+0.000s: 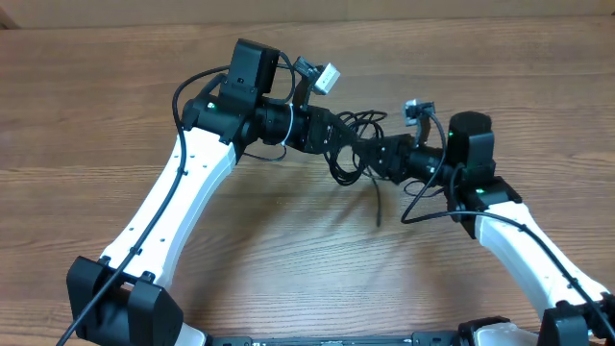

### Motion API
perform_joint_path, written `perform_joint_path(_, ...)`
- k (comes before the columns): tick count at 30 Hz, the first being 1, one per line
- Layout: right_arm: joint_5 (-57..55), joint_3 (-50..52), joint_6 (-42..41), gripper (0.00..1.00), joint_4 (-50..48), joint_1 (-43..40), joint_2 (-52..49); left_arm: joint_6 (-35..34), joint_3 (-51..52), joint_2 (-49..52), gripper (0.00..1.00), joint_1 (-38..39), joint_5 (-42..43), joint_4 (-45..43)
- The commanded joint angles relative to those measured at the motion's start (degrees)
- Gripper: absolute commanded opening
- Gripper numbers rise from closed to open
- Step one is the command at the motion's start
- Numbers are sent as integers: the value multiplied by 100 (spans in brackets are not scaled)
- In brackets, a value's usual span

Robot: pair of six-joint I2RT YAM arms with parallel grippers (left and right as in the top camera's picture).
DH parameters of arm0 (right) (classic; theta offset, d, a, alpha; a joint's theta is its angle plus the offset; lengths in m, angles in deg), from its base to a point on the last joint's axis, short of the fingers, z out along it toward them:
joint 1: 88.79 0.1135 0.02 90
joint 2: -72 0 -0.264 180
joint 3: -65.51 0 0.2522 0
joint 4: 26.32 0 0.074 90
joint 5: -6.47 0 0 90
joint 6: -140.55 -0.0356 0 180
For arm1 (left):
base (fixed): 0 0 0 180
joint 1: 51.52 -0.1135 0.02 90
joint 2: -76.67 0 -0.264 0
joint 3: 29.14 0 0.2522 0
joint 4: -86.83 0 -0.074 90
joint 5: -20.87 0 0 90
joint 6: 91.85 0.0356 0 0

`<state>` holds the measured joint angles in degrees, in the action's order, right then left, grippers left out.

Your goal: Untangle cables

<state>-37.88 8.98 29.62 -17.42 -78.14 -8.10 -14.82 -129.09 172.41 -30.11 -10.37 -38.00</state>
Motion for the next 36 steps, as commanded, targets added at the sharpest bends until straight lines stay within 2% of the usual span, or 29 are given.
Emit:
perform_joint_path(1, -599, -44, 17, 4, -2, 59, 24, -109, -129, -72, 4, 37, 474, 24)
perform_joint_path(3, -872, -44, -26, 4, 24, 59, 24, -63, -129, -72, 5, 37, 42, 166)
perform_joint_path(5, -1058, -44, -26, 4, 50, 59, 24, -55, -129, -72, 12, 37, -831, 389)
perform_joint_path(8, -988, -44, -92, 4, 70, 59, 24, -136, -127, -61, 50, 48, -2404, 739)
perform_joint_path(9, -903, -44, -170, 4, 61, 59, 24, -229, -125, -55, 71, 52, -2776, 837)
perform_joint_path(10, -791, -44, -177, 4, 59, 59, 24, -295, -116, -44, 81, 52, -2977, 903)
perform_joint_path(12, -435, -44, -175, 4, 33, 59, 24, -367, -96, -15, 90, 55, -3036, 968)
perform_joint_path(15, 59, -44, -177, 4, -94, 59, 24, -378, -85, 33, 86, 92, -2844, 957)
perform_joint_path(16, 238, -44, -177, 4, -162, 59, 24, -378, -85, 52, 80, 109, -2763, 957)
perform_joint_path(18, 424, -44, -186, 4, -267, 59, 24, -378, -81, 92, 58, 153, -2677, 957)
perform_joint_path(19, 413, -44, -251, 4, -282, 59, 24, -376, -81, 103, 40, 184, -2608, 957)
perform_joint_path(21, 391, -44, -326, 4, -286, 59, 24, -376, -81, 140, 14, 238, -2588, 957)
perform_joint_path(22, 391, -44, -323, 4, -286, 59, 24, -354, -81, 155, 4, 262, -2605, 960)
perform_joint_path(25, 199, -44, -326, 4, -251, 50, 24, -181, -81, 155, 4, 262, -2660, 955)
perform_joint_path(27, -68, -44, -326, 4, -188, 26, 24, -114, -81, 155, 4, 221, -3064, 964)
perform_joint_path(30, -42, -44, -328, 4, -201, -48, 24, -125, -81, 155, 4, 127, -4417, 1099)
perform_joint_path(32, 481, -44, -326, 4, -374, -101, 24, -249, -81, 155, 5, 63, -5322, 1220)
perform_joint_path(34, 1276, -44, -326, 4, -721, -109, 24, -286, -81, 155, 19, 15, -5606, 1263)
perform_joint_path(35, 1672, -44, -326, 4, -933, -107, 24, -291, -81, 155, 33, -4, -5578, 1261)
perform_joint_path(36, 2050, -44, -328, 4, -1154, -107, 24, -291, -81, 155, 38, -4, -5510, 1255)
